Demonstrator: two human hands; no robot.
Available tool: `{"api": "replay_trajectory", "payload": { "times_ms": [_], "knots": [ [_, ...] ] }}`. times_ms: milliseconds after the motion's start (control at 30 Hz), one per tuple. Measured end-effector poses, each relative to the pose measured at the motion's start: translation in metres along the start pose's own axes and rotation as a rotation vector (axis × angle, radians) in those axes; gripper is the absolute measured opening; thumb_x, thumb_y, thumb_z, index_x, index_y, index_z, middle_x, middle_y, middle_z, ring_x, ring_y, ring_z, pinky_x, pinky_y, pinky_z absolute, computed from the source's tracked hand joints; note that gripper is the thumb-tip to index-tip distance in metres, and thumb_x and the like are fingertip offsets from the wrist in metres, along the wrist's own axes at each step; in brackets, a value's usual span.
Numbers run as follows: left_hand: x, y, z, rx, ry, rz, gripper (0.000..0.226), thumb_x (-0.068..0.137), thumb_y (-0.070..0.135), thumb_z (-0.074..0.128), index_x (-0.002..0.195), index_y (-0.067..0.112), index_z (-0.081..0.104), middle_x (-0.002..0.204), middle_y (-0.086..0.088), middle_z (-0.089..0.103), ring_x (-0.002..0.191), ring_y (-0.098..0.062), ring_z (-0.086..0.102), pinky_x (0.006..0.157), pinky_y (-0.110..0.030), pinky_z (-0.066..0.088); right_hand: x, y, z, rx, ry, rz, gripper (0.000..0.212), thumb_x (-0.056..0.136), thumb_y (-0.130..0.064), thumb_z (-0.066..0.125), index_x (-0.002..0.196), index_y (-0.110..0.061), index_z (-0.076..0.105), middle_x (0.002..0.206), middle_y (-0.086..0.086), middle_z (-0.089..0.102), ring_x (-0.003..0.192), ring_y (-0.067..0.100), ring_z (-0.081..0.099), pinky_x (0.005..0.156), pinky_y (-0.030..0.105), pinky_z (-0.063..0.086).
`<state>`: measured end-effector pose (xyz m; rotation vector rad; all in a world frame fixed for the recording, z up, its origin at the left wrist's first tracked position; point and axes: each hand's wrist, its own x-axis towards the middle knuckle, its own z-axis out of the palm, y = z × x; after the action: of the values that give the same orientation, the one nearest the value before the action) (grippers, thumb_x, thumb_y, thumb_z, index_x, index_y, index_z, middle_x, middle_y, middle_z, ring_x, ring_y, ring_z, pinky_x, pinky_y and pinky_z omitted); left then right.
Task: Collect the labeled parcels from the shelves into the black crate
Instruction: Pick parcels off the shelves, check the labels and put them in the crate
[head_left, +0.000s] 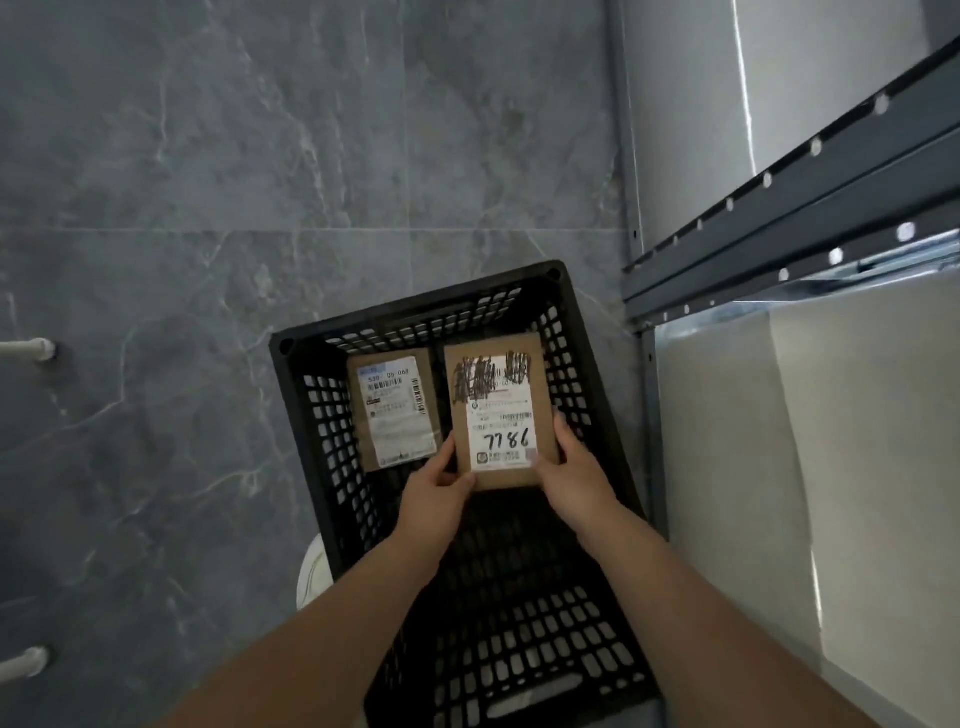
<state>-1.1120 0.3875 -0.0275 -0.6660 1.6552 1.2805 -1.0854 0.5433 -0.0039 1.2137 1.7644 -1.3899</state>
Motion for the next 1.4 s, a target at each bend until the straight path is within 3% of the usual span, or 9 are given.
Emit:
{"api": "replay_trajectory", "payload": {
  "times_ms": [133, 233, 333, 467, 633, 767, 933, 1100, 1400],
  "knots": [
    [0.033, 0.009, 0.004, 0.013, 0.061, 0.100, 0.068, 0.090, -0.006, 0.059, 0.145, 0.030, 0.043, 0.117, -0.002, 0.064, 0.107, -0.014, 0.061, 0.095, -0.025, 0.050, 0.031, -0.014, 0.033, 0.027, 0.104, -0.043, 0.033, 0.100, -0.036, 0.044, 0.131, -0.046, 0.044, 0.121, -0.015, 0.058, 0.108, 0.009, 0.057, 0.091, 0.021, 0.045],
    [0.043, 0.003, 0.009, 0.014, 0.062, 0.129, 0.072, 0.082, -0.008, 0.058, 0.145, 0.025, 0.046, 0.128, -0.001, 0.060, 0.118, -0.015, 0.058, 0.106, -0.032, 0.047, 0.046, -0.017, 0.050, -0.045, 0.096, 0.044, 0.071, 0.095, -0.040, 0.050, 0.153, -0.043, 0.010, 0.157, 0.004, 0.026, 0.135, 0.028, 0.040, 0.112, 0.047, 0.034],
    [0.037, -0.009, 0.013, 0.026, 0.064, 0.115, 0.074, 0.077, -0.006, 0.050, 0.146, 0.022, 0.044, 0.139, -0.002, 0.054, 0.125, -0.016, 0.055, 0.105, -0.033, 0.047, 0.048, -0.016, 0.044, -0.208, -0.005, 0.154, 0.091, 0.099, -0.027, 0.053, 0.153, -0.037, -0.020, 0.164, 0.008, -0.012, 0.150, 0.031, 0.014, 0.119, 0.045, 0.019],
    [0.006, 0.010, 0.021, 0.162, 0.022, 0.164, 0.072, 0.088, -0.011, 0.045, 0.152, 0.018, 0.030, 0.147, 0.010, 0.036, 0.138, -0.008, 0.034, 0.119, -0.032, 0.028, 0.025, -0.021, 0.038, -0.551, -0.025, 0.044, 0.101, 0.094, -0.011, 0.055, 0.151, -0.028, -0.026, 0.159, 0.006, -0.033, 0.151, 0.032, -0.001, 0.121, 0.047, 0.014],
    [-0.052, 0.056, 0.015, 0.341, -0.098, 0.342, 0.066, 0.093, -0.014, 0.041, 0.150, 0.018, 0.034, 0.148, 0.012, 0.033, 0.134, 0.002, 0.031, 0.115, -0.014, 0.019, -0.031, -0.048, 0.025, -0.615, 0.016, -0.043, 0.085, 0.099, -0.014, 0.047, 0.156, -0.023, -0.014, 0.159, 0.006, -0.033, 0.152, 0.030, -0.003, 0.122, 0.050, 0.016],
    [-0.103, 0.114, 0.009, 0.473, -0.063, 0.472, 0.056, 0.100, 0.000, 0.041, 0.153, 0.017, 0.032, 0.158, 0.003, 0.030, 0.146, -0.009, 0.025, 0.123, -0.033, 0.019, -0.086, -0.107, -0.014, -0.637, 0.086, -0.123, 0.083, 0.099, -0.021, 0.051, 0.158, -0.024, -0.007, 0.162, 0.007, -0.026, 0.152, 0.028, -0.004, 0.119, 0.046, 0.020],
    [-0.193, 0.237, 0.000, 0.625, 0.033, 0.692, 0.053, 0.104, 0.012, 0.039, 0.155, 0.017, 0.023, 0.163, 0.003, 0.016, 0.150, -0.009, 0.008, 0.123, -0.028, 0.007, -0.178, -0.219, -0.088, -0.772, 0.231, -0.451, 0.072, 0.102, -0.017, 0.042, 0.158, -0.018, -0.003, 0.165, 0.004, -0.017, 0.152, 0.024, 0.002, 0.121, 0.039, 0.017],
    [-0.318, 0.372, -0.016, 0.674, 0.247, 0.988, 0.052, 0.103, 0.013, 0.039, 0.154, 0.012, 0.025, 0.162, -0.003, 0.021, 0.151, -0.016, 0.011, 0.122, -0.031, 0.006, -0.314, -0.338, -0.159, -0.860, 0.519, -0.705, 0.065, 0.104, -0.024, 0.032, 0.158, -0.012, -0.003, 0.163, 0.006, -0.021, 0.151, 0.018, -0.018, 0.123, 0.041, -0.008],
    [-0.619, 0.512, -0.032, 0.793, 0.744, 1.604, 0.070, 0.096, 0.047, 0.000, 0.157, 0.015, 0.016, 0.164, 0.003, 0.011, 0.151, -0.010, -0.001, 0.122, -0.032, -0.009, -0.627, -0.452, -0.271, -0.729, 1.054, -1.032, 0.069, 0.104, -0.032, 0.032, 0.157, -0.013, -0.008, 0.163, 0.005, -0.023, 0.151, 0.018, -0.019, 0.122, 0.044, -0.013]
  ]
}}
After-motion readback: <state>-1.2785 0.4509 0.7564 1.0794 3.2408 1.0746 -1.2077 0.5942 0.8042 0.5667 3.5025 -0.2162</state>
